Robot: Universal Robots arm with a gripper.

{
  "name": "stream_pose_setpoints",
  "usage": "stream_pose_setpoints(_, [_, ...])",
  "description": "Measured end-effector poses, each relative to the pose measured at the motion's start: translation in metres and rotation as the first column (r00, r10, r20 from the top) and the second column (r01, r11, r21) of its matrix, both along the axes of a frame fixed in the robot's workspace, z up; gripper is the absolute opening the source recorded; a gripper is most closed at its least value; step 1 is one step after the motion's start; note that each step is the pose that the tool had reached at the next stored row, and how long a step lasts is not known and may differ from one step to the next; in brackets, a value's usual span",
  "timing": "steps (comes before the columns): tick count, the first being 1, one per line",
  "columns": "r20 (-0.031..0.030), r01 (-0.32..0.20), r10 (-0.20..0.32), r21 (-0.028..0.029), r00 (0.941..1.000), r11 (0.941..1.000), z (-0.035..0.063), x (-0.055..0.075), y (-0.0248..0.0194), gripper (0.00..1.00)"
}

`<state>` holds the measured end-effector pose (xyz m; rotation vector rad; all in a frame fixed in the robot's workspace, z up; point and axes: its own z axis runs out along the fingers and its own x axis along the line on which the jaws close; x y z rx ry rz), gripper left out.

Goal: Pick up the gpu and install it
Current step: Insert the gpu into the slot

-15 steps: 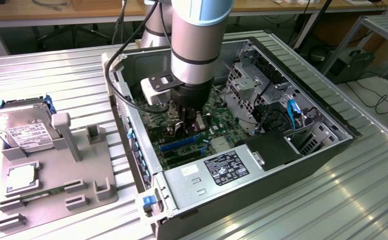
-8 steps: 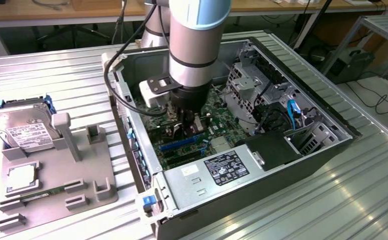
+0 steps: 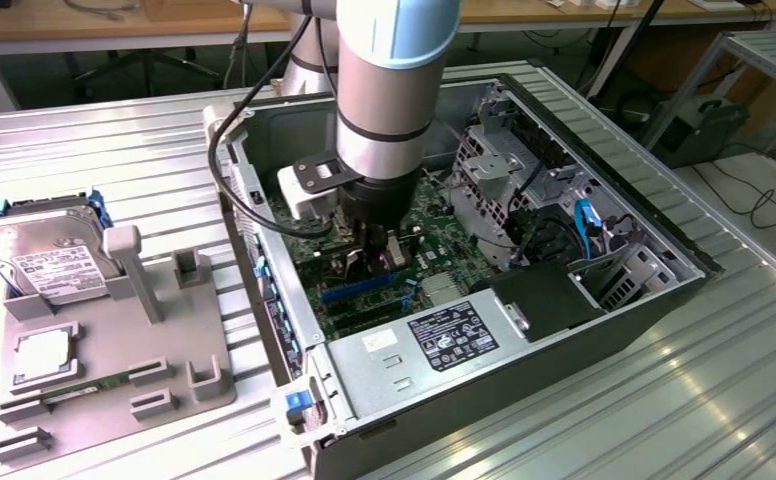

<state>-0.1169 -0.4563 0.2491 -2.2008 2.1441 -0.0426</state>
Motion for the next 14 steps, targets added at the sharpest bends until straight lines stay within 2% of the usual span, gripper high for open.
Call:
stream_pose_setpoints(8, [-0.0001,0.0,0.0,0.0007,1.0,1.0,-0.0012,0.0001,0.0002,0.28])
stream_pose_setpoints(14, [-0.0005,0.0,0.0,0.0006,1.0,1.0,-0.007,-0.0012,0.0001,0.28])
